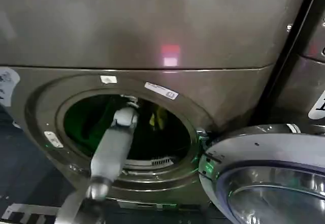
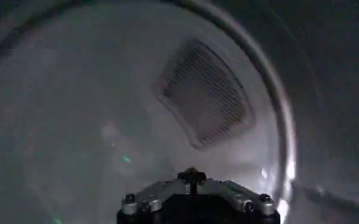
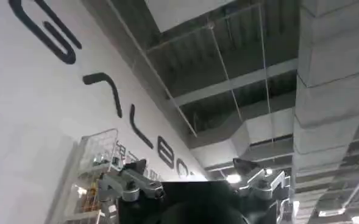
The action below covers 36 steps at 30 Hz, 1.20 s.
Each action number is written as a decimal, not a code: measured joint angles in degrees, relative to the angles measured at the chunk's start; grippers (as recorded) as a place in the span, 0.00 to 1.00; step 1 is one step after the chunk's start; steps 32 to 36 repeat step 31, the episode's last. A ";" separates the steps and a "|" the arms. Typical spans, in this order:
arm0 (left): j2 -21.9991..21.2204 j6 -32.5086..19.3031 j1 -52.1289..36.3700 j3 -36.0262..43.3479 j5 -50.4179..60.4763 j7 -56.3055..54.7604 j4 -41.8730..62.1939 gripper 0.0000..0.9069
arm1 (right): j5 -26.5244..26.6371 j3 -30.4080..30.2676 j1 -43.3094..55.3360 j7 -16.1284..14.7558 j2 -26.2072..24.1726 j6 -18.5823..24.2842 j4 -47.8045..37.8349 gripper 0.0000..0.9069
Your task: Grasp the clothes from the dryer.
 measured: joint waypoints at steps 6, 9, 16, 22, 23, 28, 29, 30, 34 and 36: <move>-0.11 -2.41 5.38 -0.47 -0.37 -6.32 -6.70 0.00 | 0.15 -0.20 -0.29 0.38 -0.11 1.14 -0.49 1.00; 0.01 -2.82 6.51 -0.45 -0.79 -7.94 -8.62 0.00 | 0.23 -0.20 -0.49 0.42 0.07 1.82 -0.50 1.00; 0.31 -2.61 8.69 -0.43 -1.13 -10.17 -11.87 0.00 | 0.24 0.41 -1.18 0.71 0.34 2.75 -0.71 1.00; 0.73 -1.67 9.39 -0.64 -1.61 -10.54 -13.05 0.00 | -0.03 1.35 -1.69 0.75 0.72 1.80 -0.57 1.00; 0.68 -1.59 9.36 -0.63 -1.55 -10.48 -13.15 0.00 | -0.03 1.53 -1.87 0.75 0.76 1.64 -0.55 1.00; 0.66 -0.89 9.18 -0.31 -1.41 -9.89 -13.43 0.00 | -0.20 2.27 -2.34 0.68 1.17 1.18 -0.74 1.00; 0.67 -0.75 9.15 -0.30 -1.47 -9.81 -13.44 0.00 | -0.27 2.27 -2.34 0.67 1.19 1.13 -0.73 1.00; 0.68 -0.65 9.11 -0.30 -1.51 -9.76 -13.43 0.00 | -0.37 2.27 -2.31 0.67 1.19 1.04 -0.78 1.00; 0.69 -0.57 9.10 -0.31 -1.54 -9.67 -13.43 0.00 | -0.47 2.27 -2.30 0.61 1.19 0.97 -0.84 1.00; 0.69 -0.57 9.10 -0.31 -1.54 -9.67 -13.43 0.00 | -0.47 2.27 -2.30 0.61 1.19 0.97 -0.84 1.00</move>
